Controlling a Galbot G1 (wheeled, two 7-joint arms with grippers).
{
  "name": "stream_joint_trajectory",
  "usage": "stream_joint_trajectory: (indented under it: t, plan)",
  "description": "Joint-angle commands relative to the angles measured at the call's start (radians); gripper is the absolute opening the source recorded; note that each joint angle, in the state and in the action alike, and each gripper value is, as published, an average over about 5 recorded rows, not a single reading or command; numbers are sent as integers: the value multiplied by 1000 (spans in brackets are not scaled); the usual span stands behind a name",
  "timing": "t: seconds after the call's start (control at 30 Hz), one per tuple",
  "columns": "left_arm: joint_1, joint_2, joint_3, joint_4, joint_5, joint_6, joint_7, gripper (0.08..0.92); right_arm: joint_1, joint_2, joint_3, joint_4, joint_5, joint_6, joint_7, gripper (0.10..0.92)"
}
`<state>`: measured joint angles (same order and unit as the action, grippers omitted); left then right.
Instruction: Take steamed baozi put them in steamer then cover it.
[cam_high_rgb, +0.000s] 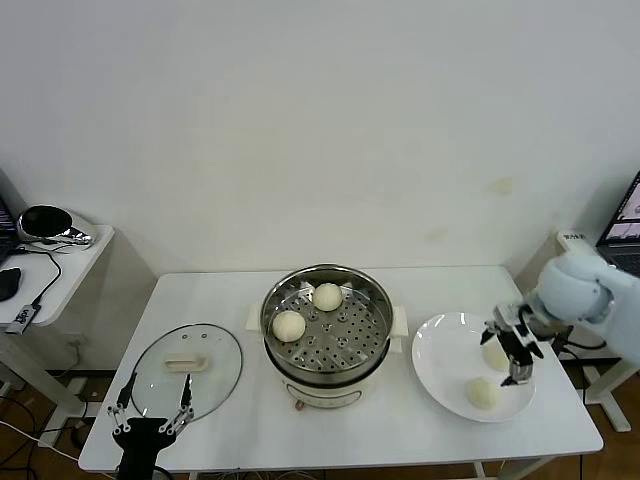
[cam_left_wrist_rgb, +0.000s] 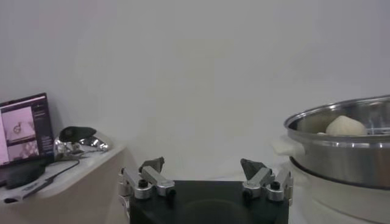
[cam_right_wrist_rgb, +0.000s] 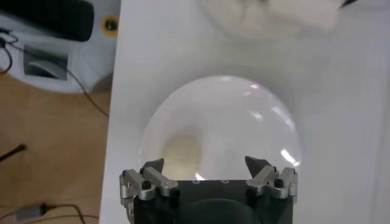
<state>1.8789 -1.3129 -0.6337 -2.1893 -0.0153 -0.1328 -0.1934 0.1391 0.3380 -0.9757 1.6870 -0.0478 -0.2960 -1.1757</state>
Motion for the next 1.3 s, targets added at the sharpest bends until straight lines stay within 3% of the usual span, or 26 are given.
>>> stream_joint_trajectory:
  t: [0.03,0.7,1.3]
  plan:
    - [13,-6,0,-4,6,-1,-1,823,-395,-21,290,-29,-142,58,34,823]
    - [25,-11,-17,-3,7,-8,-3,823,-417,138,303,-200,-162,44,73,813]
    - [16,-10,-15,3,4,-8,-5,823,-360,159,286,-215,-133,28,69,589]
